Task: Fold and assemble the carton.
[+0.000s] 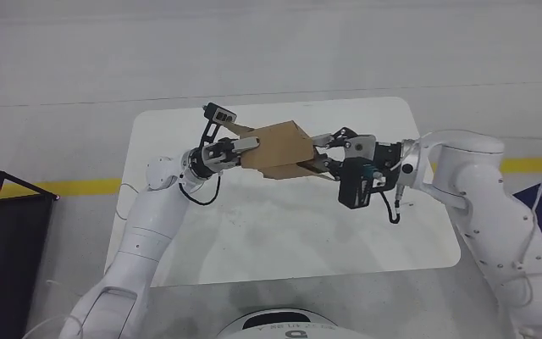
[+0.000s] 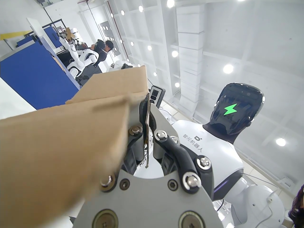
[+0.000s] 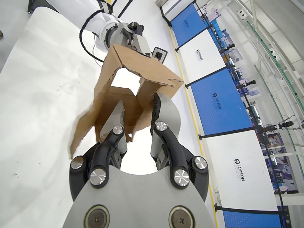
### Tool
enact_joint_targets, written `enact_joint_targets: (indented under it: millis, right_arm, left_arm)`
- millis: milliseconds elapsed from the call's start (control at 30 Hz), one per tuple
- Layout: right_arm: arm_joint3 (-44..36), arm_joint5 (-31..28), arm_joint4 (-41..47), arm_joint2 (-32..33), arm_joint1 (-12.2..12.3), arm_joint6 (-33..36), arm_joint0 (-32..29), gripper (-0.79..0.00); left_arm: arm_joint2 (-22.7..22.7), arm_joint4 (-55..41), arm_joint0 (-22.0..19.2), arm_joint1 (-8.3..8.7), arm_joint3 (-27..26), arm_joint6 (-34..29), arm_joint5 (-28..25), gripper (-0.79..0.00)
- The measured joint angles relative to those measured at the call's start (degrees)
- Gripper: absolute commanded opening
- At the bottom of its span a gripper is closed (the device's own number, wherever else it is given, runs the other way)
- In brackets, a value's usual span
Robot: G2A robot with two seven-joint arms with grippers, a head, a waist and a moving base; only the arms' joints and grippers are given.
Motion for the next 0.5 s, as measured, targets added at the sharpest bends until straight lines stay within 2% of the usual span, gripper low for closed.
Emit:
enact_joint_targets:
  millis: [300, 500]
  right_arm:
    - [0.55, -0.06, 0.16, -2.22, -0.33, 0.63, 1.82, -0.468]
    - [0.85, 1.23, 0.46, -2.74, -0.5, 1.29, 2.32, -0.496]
  left_arm:
    - [-0.63, -0.08, 0.45, 0.13, -0.05, -0.25, 0.24, -0.785]
    - [-0.71, -0.52, 0.62, 0.11, 0.06, -0.46, 0.46, -0.785]
